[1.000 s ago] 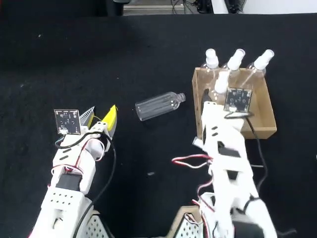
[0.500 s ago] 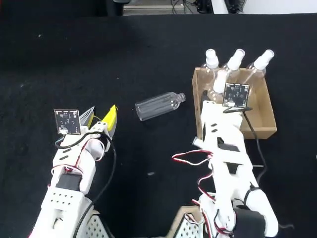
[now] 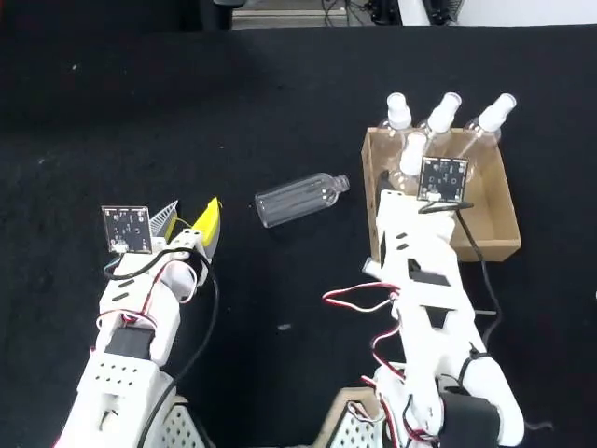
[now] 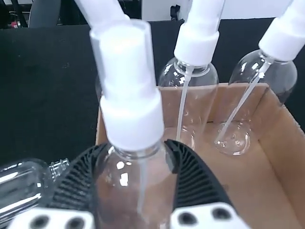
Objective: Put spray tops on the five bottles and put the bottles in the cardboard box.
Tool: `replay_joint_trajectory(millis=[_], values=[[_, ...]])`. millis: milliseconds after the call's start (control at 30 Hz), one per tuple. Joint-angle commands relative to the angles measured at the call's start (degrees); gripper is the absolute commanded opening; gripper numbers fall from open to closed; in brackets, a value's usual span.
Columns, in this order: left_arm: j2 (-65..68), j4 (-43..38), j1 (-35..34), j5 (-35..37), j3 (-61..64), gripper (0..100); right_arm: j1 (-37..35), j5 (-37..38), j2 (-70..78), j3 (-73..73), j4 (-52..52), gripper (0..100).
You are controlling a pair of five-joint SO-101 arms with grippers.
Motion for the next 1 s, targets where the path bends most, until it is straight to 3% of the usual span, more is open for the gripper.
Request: replay_joint_trajectory(millis=[0,800,967], values=[[-0.26,-1.32,0.75,0.44,-0.13,20,-0.97,0.44,0.40,-0.48,-1.76,1.1],[-0.26,-1.32,0.75,0.44,-0.13,20,-2.64,0.62,0.48,1.01,-1.32,6.1],[-0.26,-1.32,0.75,0.44,-0.13,20,-2.81,0.62,0.40,2.07,-1.67,17.3]])
